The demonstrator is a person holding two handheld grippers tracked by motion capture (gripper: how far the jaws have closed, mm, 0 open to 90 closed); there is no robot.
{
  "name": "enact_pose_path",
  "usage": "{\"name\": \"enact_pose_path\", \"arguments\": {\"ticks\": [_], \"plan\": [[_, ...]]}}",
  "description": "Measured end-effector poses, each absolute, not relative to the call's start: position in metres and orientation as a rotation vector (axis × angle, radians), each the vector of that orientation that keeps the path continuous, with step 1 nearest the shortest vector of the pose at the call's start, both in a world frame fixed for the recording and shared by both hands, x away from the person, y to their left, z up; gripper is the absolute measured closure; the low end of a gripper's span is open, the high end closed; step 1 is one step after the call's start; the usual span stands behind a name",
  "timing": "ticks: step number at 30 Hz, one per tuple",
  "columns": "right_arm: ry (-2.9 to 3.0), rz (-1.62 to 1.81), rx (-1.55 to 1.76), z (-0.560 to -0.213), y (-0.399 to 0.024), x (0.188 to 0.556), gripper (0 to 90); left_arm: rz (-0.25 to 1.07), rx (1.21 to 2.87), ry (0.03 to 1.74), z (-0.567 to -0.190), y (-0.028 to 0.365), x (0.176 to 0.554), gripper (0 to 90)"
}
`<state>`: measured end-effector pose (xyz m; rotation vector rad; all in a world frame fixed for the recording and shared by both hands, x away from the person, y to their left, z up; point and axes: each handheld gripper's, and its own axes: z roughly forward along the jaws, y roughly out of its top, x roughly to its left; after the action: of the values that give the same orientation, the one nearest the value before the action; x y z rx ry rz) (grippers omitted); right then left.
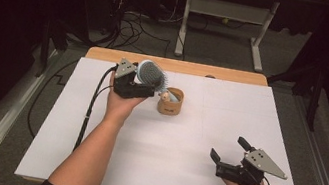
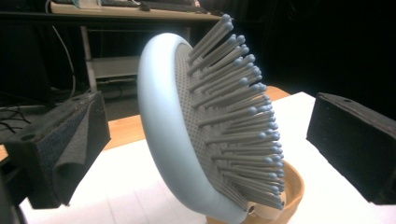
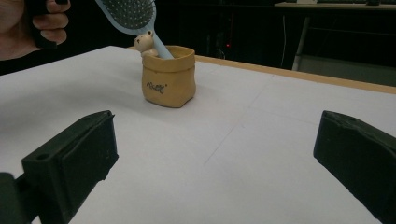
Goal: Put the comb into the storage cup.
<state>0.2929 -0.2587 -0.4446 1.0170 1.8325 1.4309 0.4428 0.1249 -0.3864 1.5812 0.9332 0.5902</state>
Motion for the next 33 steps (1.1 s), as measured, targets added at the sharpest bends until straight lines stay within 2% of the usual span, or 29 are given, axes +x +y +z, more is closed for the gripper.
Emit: {"name": "enact_pose_path", "arguments": {"ticks": [21, 33], "plan": [[1.832, 1.421, 1.016, -0.445, -0.257, 0.292, 0.0, 0.561, 1.582, 0.915, -0.387, 0.137, 0.424, 0.4], [1.833, 1.416, 1.014, -0.445, -0.257, 0.292, 0.0, 0.54, 1.6, 0.918, -0.411, 0.147, 0.409, 0.9]]}}
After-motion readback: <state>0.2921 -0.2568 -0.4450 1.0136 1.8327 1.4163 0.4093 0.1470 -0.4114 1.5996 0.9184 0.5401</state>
